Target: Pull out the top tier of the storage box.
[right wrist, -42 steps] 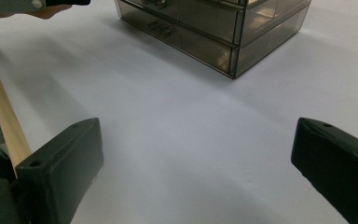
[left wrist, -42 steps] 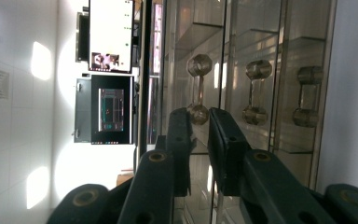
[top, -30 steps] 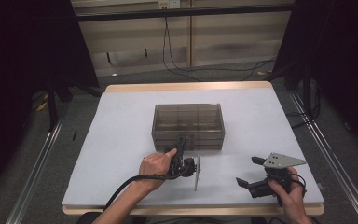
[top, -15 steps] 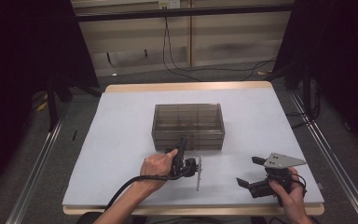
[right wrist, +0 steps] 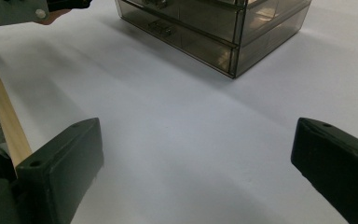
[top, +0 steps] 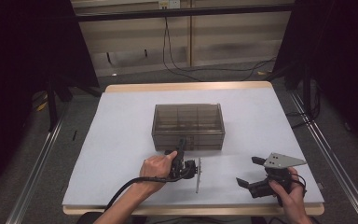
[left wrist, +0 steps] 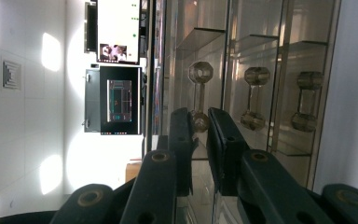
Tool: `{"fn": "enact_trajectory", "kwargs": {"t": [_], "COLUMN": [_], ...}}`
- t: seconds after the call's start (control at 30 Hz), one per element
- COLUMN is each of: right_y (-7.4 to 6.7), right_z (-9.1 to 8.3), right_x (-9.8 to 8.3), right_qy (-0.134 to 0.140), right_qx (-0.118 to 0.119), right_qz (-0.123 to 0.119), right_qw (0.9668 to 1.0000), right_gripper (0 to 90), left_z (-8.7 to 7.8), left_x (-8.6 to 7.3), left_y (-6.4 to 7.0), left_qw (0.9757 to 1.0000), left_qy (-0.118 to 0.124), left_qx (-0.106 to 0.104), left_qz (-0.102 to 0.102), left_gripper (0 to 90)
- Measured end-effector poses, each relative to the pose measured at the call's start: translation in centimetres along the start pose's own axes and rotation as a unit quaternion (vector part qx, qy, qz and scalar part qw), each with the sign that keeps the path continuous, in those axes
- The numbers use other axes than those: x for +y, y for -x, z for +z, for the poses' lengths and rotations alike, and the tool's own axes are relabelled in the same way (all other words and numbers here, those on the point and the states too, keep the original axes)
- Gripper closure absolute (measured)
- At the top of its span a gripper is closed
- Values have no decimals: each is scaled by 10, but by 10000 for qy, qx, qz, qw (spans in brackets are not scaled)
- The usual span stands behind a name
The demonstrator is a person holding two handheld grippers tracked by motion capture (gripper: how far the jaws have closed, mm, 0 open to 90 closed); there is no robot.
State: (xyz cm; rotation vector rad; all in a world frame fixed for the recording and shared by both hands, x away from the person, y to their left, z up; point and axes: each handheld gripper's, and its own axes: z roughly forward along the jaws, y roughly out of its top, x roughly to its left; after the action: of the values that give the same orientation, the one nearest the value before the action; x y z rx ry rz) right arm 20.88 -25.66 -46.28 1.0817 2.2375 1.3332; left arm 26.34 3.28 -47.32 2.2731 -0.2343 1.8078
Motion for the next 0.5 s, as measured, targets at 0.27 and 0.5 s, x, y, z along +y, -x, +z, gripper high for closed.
{"fn": "enact_trajectory", "kwargs": {"t": [0.27, 0.5], "right_y": [0, 1], "right_z": [-1, -2], "right_x": [0, 0], "right_qy": [14, 16], "right_qx": [-23, -25], "right_qz": [-11, -2], "right_qw": [10000, 10000], "right_gripper": [23, 23], "left_z": [-3, -6], "left_x": [0, -1], "left_y": [0, 2], "left_qw": [10000, 10000], "left_qy": [36, 38], "left_qx": [-6, -23], "left_qz": [-41, -66], "left_gripper": [807, 808]}}
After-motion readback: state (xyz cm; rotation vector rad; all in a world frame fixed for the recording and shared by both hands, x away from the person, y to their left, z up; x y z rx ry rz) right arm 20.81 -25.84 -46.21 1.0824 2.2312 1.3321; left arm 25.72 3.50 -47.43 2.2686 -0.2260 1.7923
